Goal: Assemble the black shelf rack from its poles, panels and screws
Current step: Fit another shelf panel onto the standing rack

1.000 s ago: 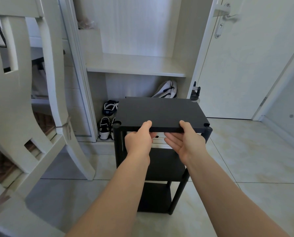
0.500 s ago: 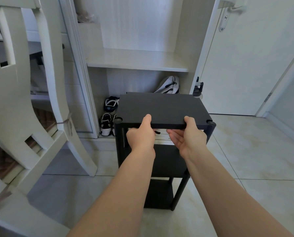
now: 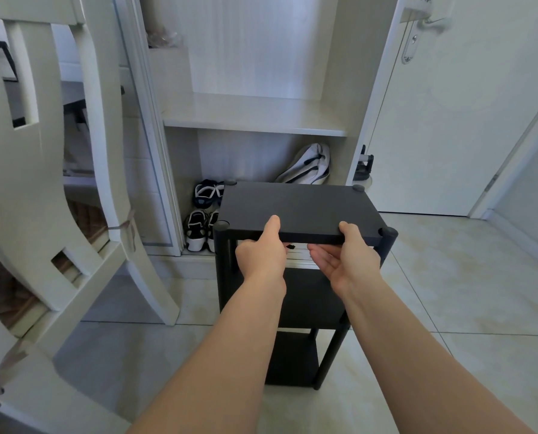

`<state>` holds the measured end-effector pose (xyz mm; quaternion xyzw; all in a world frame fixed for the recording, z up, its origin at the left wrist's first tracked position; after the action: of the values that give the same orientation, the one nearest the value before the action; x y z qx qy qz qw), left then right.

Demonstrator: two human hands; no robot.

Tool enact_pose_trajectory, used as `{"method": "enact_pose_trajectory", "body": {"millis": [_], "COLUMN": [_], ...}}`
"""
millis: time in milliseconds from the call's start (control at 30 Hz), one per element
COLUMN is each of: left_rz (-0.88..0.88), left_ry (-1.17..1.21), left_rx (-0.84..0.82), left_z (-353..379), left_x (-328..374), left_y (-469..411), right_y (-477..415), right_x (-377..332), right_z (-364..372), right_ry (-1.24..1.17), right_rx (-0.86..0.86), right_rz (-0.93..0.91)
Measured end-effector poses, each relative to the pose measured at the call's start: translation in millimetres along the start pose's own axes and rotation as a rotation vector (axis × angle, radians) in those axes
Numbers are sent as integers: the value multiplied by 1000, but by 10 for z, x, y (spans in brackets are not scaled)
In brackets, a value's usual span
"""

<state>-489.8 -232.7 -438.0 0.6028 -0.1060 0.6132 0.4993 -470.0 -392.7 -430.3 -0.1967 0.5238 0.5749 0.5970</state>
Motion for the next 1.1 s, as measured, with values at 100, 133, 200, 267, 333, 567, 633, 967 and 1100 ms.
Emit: {"method": "enact_pose_trajectory", "body": {"millis": [100, 133, 200, 267, 333, 567, 633, 967, 1100], "left_rz": [-15, -18, -18, -14, -26, -61, -69, -101, -72], "left_ry": [-18, -18, -14, -1, 5, 16, 22, 29, 9], "left_rx": [-5, 5, 29, 44, 45, 26, 14, 0, 60], "left_z": [0, -2, -9, -10, 2, 44, 57, 19, 17], "left_x": [-9, -14, -16, -6, 1, -24, -24, -160, -146], "left_y": [-11, -10, -2, 7, 7, 20, 22, 5, 9], "right_y": [4, 4, 1, -8, -25, -87, -100, -107, -104], "right_x": [3, 3, 1, 1, 5, -18, -22, 41, 37], "right_z": [0, -2, -10, -4, -1, 8, 3, -82, -66], "right_ry": [4, 9, 9, 9, 13, 19, 21, 45, 46], "right_rx": [-10, -7, 6, 10, 15, 30, 28, -5, 16], "right_rz": [0, 2, 7, 13, 16, -23, -25, -25, 0]}}
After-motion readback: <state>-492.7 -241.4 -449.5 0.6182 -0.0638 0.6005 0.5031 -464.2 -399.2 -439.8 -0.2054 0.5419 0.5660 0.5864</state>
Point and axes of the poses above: each hand's wrist, its own y-axis away from the middle knuckle, its own z-axis out of the palm, x = y × z, the point moved 7 cm from there along -y, towards the middle knuckle, and after that the axes turned 3 degrees about -z, right-handed, at the moved point
